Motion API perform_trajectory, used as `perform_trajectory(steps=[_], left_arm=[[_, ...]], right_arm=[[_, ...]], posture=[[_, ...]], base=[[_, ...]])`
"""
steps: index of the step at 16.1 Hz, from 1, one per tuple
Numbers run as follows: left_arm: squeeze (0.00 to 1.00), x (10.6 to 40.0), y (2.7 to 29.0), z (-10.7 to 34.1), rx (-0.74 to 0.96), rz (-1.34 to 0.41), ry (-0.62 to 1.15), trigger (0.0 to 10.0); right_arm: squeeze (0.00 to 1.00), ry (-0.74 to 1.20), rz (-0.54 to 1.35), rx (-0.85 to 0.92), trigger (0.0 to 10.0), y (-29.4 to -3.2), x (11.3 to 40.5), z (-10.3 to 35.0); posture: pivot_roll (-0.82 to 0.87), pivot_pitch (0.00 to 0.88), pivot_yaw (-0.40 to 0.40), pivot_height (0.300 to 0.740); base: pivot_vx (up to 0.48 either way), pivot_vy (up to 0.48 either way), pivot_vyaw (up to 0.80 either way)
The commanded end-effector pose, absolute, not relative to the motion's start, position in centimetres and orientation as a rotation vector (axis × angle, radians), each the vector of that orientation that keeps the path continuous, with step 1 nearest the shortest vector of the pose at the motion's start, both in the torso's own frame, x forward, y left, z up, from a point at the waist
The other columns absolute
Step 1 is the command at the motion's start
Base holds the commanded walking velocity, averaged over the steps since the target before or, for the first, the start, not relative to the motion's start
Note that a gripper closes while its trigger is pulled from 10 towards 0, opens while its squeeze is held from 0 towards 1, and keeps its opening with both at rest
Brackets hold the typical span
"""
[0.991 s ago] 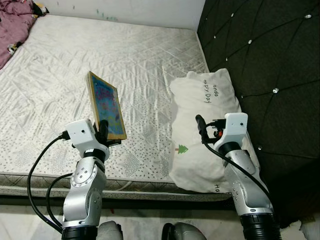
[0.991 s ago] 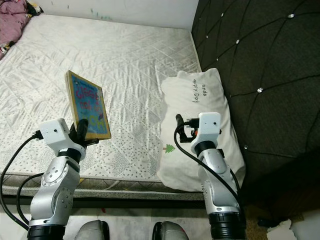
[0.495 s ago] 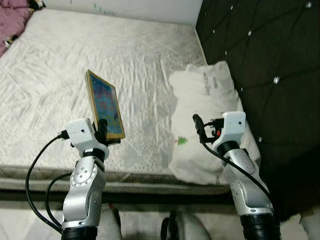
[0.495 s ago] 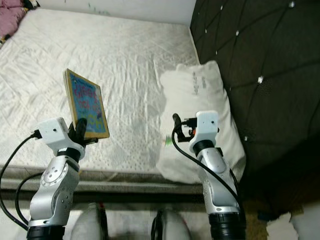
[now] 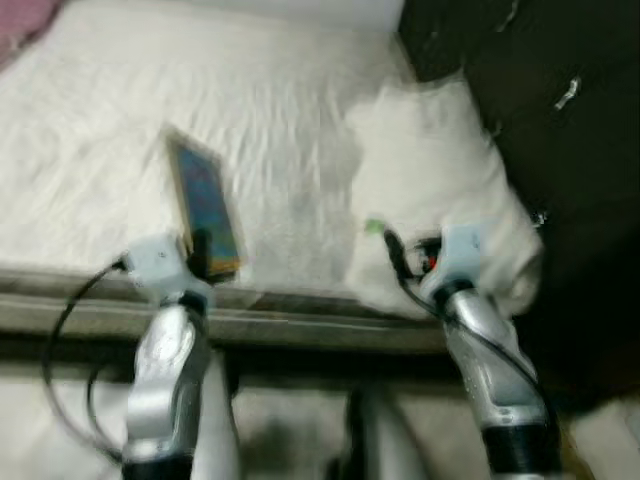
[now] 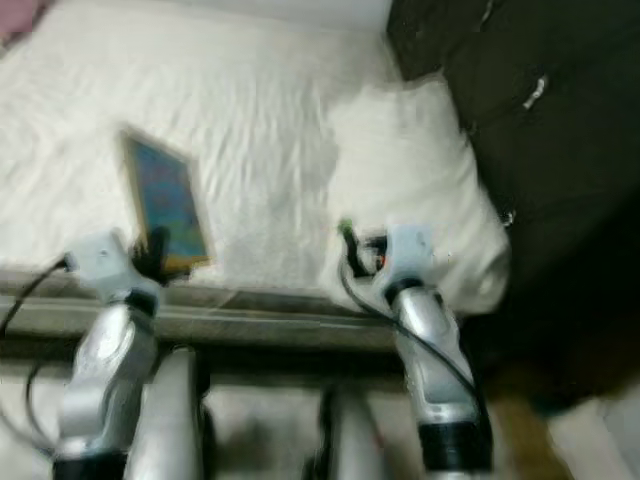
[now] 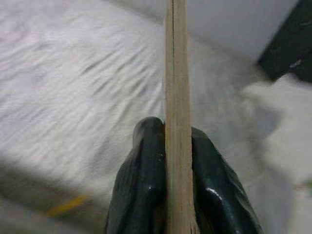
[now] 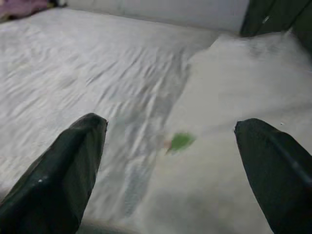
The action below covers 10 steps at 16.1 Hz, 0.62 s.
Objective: Clean up the room
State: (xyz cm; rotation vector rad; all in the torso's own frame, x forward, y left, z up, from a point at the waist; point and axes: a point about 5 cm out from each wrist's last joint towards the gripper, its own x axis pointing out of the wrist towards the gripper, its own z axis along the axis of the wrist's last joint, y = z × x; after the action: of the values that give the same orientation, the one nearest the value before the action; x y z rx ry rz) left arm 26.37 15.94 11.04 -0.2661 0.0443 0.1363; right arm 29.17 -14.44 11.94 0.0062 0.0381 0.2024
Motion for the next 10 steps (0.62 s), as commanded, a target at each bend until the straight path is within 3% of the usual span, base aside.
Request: perform_trajectory(steps=[1,4,10], left_arm=[[0.00,26.58,15.57,12.22,-0.270,0.112,-0.014,10.0],[0.00,26.50,15.61,12.27,-0.267,0.109,-0.020,10.0],[0.00,26.63,15.44,12.47,-0.276,0.088,-0.032,10.0]], right_arm=[[0.00,0.048,0.206,0.001,10.0,-14.48,29.15,11.68],[0.00,0.046,0.217,-0.003,10.0,-14.31,29.20,11.68],[0.00,0.039,0.223,-0.004,10.0,-14.20,29.28,11.72]], posture=[[0.03,0.112,-0.106,0.606],[0.03,0.110,-0.105,0.606],[0.03,0.110,-0.104,0.606]], base=[[0.000,0.000,0.00],[0.194,0.000,0.00],[0.397,0.000,0.00]])
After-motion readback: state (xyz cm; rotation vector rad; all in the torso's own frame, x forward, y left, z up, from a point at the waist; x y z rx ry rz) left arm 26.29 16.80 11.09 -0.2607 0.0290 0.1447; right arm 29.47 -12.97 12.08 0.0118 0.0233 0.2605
